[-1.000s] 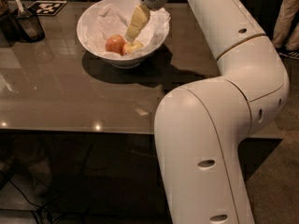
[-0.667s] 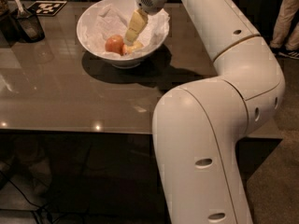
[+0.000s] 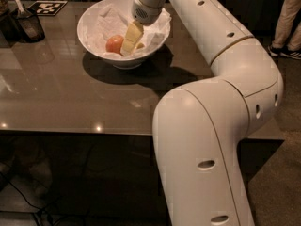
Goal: Pick apple from white bowl
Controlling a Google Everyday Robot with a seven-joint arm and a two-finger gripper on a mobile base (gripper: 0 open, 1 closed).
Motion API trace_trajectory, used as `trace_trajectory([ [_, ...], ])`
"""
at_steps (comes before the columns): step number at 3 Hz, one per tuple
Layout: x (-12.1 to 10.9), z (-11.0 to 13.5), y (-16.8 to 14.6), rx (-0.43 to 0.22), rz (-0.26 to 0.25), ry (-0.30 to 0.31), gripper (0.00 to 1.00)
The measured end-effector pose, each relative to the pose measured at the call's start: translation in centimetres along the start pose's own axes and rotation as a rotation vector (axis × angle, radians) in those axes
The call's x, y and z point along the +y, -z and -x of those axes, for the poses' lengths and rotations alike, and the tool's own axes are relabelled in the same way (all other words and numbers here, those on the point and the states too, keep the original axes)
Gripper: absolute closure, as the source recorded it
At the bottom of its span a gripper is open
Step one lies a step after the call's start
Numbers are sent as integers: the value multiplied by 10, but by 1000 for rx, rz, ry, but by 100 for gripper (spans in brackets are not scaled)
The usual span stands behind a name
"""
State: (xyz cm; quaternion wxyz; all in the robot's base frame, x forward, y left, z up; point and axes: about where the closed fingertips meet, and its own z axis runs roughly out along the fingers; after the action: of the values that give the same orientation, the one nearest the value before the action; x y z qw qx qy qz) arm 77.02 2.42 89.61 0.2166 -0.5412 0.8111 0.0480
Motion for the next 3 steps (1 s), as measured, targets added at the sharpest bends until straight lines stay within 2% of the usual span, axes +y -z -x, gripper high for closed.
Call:
trace_trajectory([
  [3,12,-10,-25,14,39,-22,0],
])
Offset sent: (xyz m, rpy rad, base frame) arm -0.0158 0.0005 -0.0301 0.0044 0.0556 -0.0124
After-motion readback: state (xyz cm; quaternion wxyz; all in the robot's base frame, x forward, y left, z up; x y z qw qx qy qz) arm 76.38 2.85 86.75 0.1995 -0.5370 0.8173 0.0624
